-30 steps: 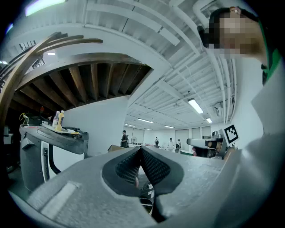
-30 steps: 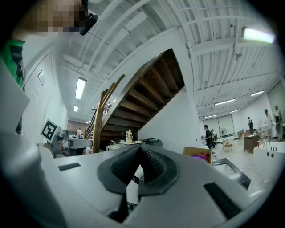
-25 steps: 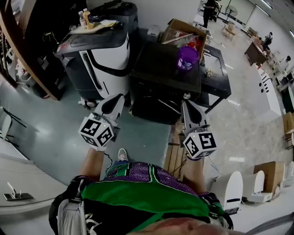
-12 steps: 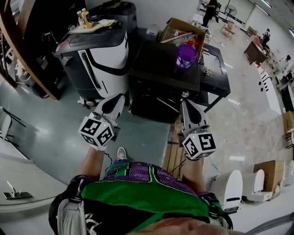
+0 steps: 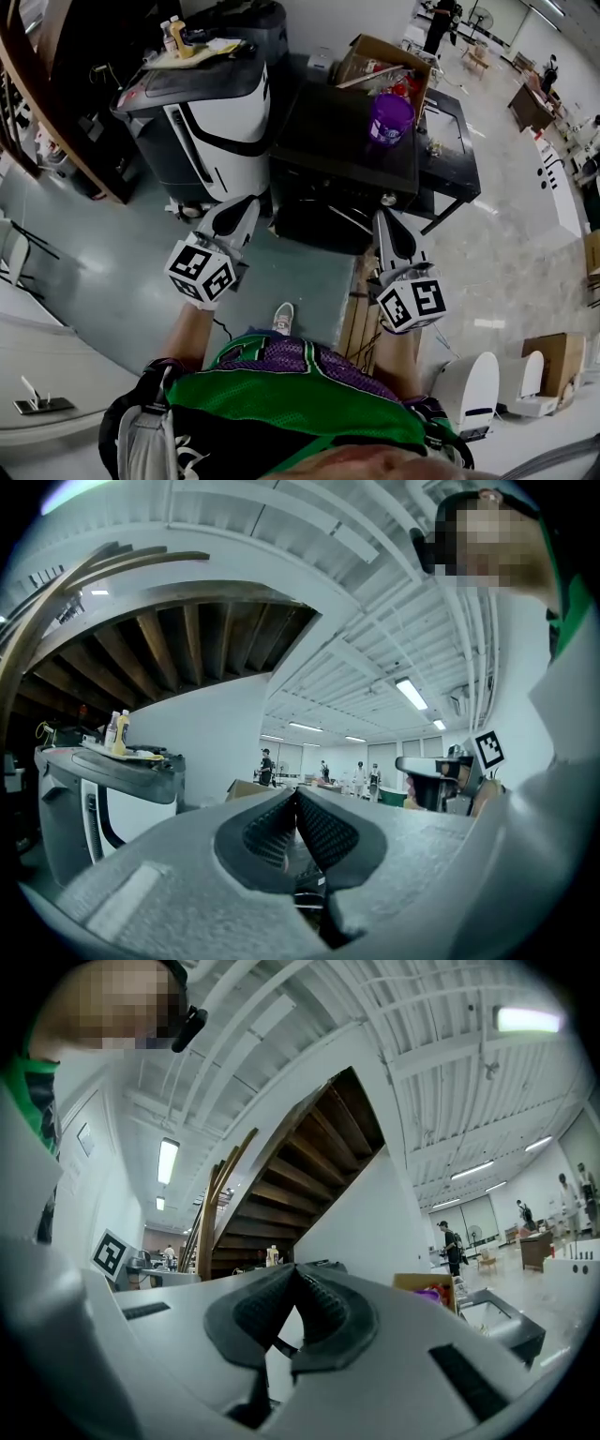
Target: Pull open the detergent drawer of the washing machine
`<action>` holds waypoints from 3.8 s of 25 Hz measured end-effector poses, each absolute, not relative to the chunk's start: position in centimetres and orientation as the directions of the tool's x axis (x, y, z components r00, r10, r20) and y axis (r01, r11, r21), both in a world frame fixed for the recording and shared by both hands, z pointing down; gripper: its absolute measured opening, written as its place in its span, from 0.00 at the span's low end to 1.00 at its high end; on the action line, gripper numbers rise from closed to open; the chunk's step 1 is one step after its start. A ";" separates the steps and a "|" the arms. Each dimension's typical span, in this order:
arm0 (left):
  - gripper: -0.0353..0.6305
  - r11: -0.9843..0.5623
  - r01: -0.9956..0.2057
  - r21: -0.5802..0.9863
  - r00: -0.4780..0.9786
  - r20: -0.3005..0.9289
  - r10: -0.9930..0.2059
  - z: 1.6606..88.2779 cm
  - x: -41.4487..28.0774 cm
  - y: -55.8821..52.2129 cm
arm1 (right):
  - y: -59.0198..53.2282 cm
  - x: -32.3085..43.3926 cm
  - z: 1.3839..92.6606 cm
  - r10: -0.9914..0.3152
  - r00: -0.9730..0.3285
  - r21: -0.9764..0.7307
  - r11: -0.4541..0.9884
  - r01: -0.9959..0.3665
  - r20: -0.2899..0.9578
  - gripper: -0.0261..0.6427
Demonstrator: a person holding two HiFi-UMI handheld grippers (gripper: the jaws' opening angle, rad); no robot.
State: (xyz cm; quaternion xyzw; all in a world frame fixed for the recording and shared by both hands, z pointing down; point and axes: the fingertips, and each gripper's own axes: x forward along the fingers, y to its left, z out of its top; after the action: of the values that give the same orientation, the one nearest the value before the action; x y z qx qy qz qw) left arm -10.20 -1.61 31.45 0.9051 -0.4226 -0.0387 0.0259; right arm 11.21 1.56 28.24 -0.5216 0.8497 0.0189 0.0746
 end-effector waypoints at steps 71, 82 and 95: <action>0.58 -0.409 -0.367 0.836 0.820 0.083 -0.567 64.1 -4.1 -32.0 | -21.1 11.4 37.0 -0.941 -0.338 -0.036 0.337 -0.941 0.024 0.04; 0.61 -0.208 -0.194 0.959 0.771 0.018 -0.637 72.1 -4.7 -36.0 | -20.7 13.0 40.6 -0.960 -0.260 -0.047 0.256 -0.965 0.101 0.04; 0.65 -0.162 -0.064 0.985 0.688 -0.074 -0.722 74.5 -5.2 -39.9 | -20.8 13.6 42.1 -0.962 -0.230 -0.046 0.226 -0.973 0.146 0.04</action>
State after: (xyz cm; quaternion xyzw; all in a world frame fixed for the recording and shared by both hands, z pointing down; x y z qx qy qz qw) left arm -5.24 -39.93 74.50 0.7087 -0.2773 -0.2811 0.5847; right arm 13.60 -20.83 42.11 -0.6190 0.7817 -0.0633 -0.0431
